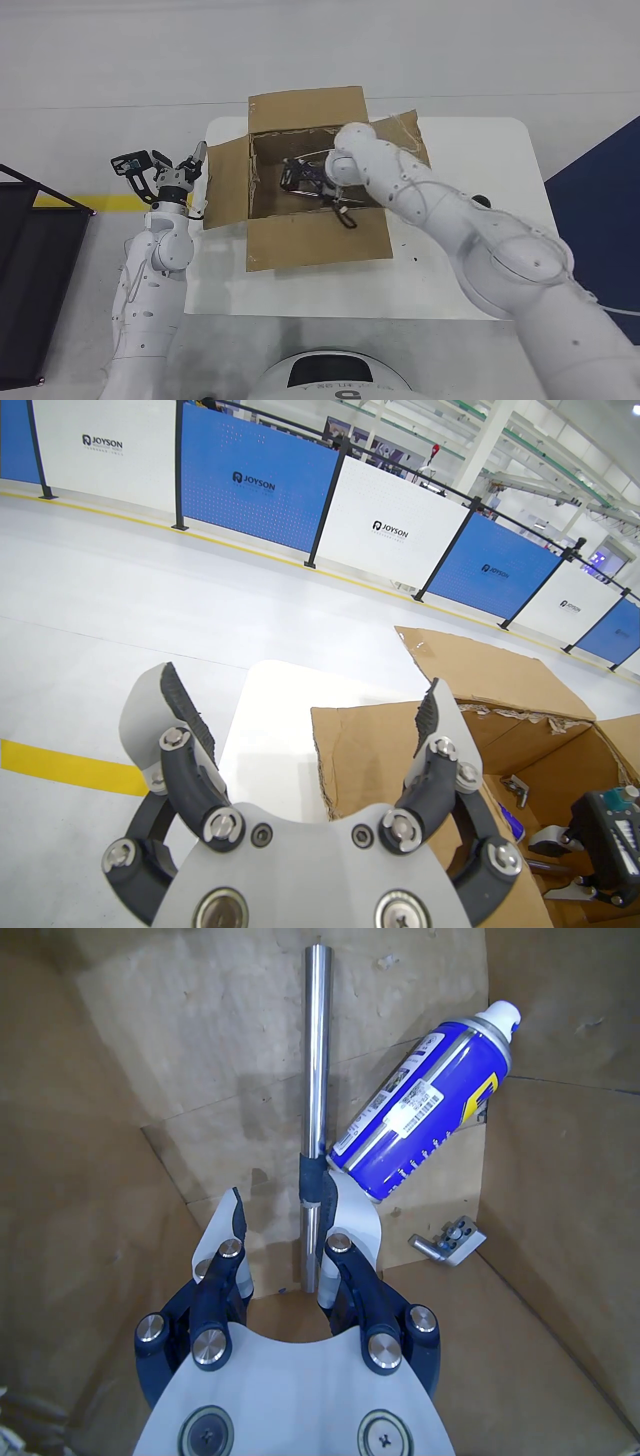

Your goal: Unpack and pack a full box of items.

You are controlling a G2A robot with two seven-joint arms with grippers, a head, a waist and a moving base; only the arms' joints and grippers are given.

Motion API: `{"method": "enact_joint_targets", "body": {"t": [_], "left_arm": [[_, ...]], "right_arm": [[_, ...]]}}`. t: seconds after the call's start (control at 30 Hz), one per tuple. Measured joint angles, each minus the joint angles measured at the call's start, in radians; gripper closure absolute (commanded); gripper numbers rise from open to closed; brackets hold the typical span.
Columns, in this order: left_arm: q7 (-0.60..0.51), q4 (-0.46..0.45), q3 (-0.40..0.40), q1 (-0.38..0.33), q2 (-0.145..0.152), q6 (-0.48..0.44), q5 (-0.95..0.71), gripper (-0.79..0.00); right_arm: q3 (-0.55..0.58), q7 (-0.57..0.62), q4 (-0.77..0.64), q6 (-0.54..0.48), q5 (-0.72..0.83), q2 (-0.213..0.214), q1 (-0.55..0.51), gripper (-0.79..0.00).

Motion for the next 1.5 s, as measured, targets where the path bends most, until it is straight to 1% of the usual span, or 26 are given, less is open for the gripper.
{"method": "enact_joint_targets", "body": {"t": [0.13,0.3,0.43,0.6,0.77,0.8,1.03,1.17,1.33,1.5], "left_arm": [[0.000,0.000,0.000,0.000,0.000,0.000,0.000,-0.785],[0.000,0.000,0.000,0.000,0.000,0.000,0.000,-0.785],[0.000,0.000,0.000,0.000,0.000,0.000,0.000,-0.785],[0.000,0.000,0.000,0.000,0.000,0.000,0.000,-0.785],[0.000,0.000,0.000,0.000,0.000,0.000,0.000,-0.785],[0.000,0.000,0.000,0.000,0.000,0.000,0.000,-0.785],[0.000,0.000,0.000,0.000,0.000,0.000,0.000,-0.785],[0.000,0.000,0.000,0.000,0.000,0.000,0.000,-0.785],[0.000,0.000,0.000,0.000,0.000,0.000,0.000,-0.785],[0.000,0.000,0.000,0.000,0.000,0.000,0.000,-0.785]], "right_arm": [[0.000,-0.012,0.066,-0.001,-0.036,-0.044,-0.007,-0.262],[0.000,-0.025,0.155,-0.003,-0.091,-0.097,-0.017,-0.246],[0.000,-0.040,0.214,-0.014,-0.118,-0.132,-0.021,-0.240],[0.000,-0.056,0.273,-0.045,-0.144,-0.172,-0.022,-0.197],[0.001,-0.072,0.322,-0.064,-0.157,-0.202,-0.016,-0.074],[0.001,-0.077,0.333,-0.064,-0.160,-0.208,-0.016,0.000],[0.001,-0.086,0.385,-0.057,-0.193,-0.241,-0.014,0.000],[0.020,-0.099,0.391,-0.094,-0.172,-0.251,0.019,0.000],[0.061,-0.110,0.392,-0.127,-0.126,-0.245,0.082,0.000],[0.084,-0.109,0.378,-0.118,-0.118,-0.227,0.106,0.000]]}}
